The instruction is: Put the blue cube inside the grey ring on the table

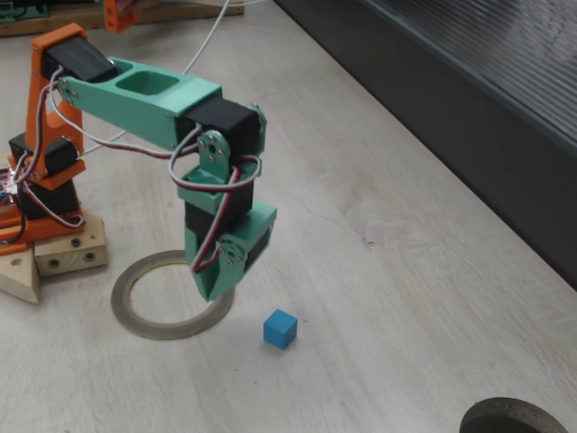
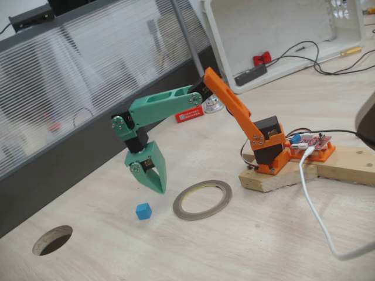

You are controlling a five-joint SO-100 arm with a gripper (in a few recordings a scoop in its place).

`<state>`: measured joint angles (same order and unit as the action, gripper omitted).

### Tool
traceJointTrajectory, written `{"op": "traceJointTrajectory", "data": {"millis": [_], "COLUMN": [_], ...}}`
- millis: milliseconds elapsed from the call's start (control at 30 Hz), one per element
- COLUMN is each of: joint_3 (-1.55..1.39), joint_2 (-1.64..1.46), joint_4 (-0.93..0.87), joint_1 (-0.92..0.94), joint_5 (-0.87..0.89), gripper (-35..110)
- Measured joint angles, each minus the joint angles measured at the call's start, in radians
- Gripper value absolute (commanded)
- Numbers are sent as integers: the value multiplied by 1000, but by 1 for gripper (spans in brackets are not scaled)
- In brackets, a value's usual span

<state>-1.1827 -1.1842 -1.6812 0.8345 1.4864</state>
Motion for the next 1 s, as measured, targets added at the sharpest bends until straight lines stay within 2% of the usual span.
{"op": "traceJointTrajectory", "data": {"millis": [1000], "joint_3": [403], "joint_2": [299], "joint_4": [0], "joint_1": [-2], "joint_5": [0], "gripper": [0]}}
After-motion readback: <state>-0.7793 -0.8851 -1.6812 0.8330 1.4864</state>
